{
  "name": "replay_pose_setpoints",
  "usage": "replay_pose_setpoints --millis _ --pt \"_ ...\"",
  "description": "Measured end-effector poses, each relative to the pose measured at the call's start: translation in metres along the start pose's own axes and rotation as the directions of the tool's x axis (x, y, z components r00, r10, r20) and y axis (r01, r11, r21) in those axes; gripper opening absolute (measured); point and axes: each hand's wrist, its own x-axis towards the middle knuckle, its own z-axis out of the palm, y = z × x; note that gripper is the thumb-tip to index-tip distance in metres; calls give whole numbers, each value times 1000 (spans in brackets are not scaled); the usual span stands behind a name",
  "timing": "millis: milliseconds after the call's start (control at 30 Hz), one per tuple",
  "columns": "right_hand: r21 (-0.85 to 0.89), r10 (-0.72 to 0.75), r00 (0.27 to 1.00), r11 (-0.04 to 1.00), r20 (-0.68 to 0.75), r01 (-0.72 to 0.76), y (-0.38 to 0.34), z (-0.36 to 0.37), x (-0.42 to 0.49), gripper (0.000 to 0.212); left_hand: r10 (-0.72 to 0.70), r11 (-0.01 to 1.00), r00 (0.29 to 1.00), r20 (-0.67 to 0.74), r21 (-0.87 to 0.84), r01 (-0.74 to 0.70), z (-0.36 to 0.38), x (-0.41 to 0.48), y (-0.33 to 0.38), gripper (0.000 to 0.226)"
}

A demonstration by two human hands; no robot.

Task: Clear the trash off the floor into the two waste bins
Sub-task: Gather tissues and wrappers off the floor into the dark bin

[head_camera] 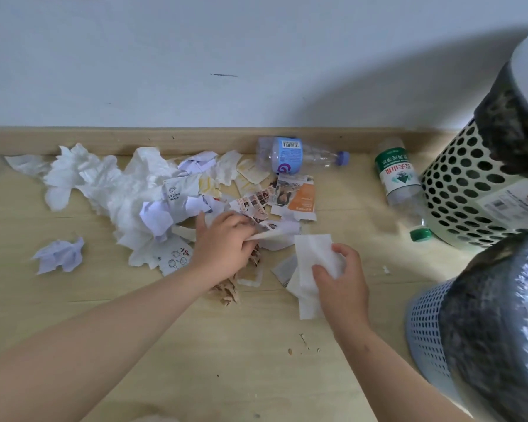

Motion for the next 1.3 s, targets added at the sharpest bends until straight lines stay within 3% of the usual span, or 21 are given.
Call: replay_pose_setpoints --millis 133,233,333,433,500,600,767,900,967,1033,1133,1300 --pt "71 -9 1000 997 -8 9 -13 -9 8 44 -127 990 992 -7 -58 126 -32 12 12 32" --pt "171 -37 999 984 -23 40 -33 -15 15 45 -52 993 994 -96 -111 41 -63 19 24 34" --pt "253 -93 995 962 -45 101 -56 -25 19 41 -43 954 990 -132 -299 1 -96 23 47 32" --pt "374 -142 986 912 -90 166 -81 -39 25 38 -79 879 996 -43 -475 49 -121 41 77 26" --pt "440 -162 979 875 -123 201 -97 -49 26 35 -97 735 993 67 -668 117 -132 52 101 18" --pt "433 -219 958 857 -185 280 -116 -68 27 40 -46 409 974 220 -886 219 -143 61 143 45" --pt "244 -330 927 898 -179 367 -133 -111 21 48 61 163 904 422 -898 408 -154 67 204 37" --pt "310 -290 943 892 -165 328 -136 -141 16 29 12 6 922 387 -922 387 -150 58 240 30" --pt "338 -260 942 885 -211 320 -133 -160 14 22 14 -23 933 358 -933 359 -144 51 255 30" --pt "334 -246 941 888 -233 315 -128 -178 12 30 14 -18 950 313 -950 313 -137 45 264 28" --pt "322 -242 939 893 -244 314 -116 -204 7 37 33 26 962 269 -963 268 -126 35 278 21" --pt "321 -119 966 928 -228 190 -96 -239 4 34 109 149 950 293 -950 276 -105 23 296 19"
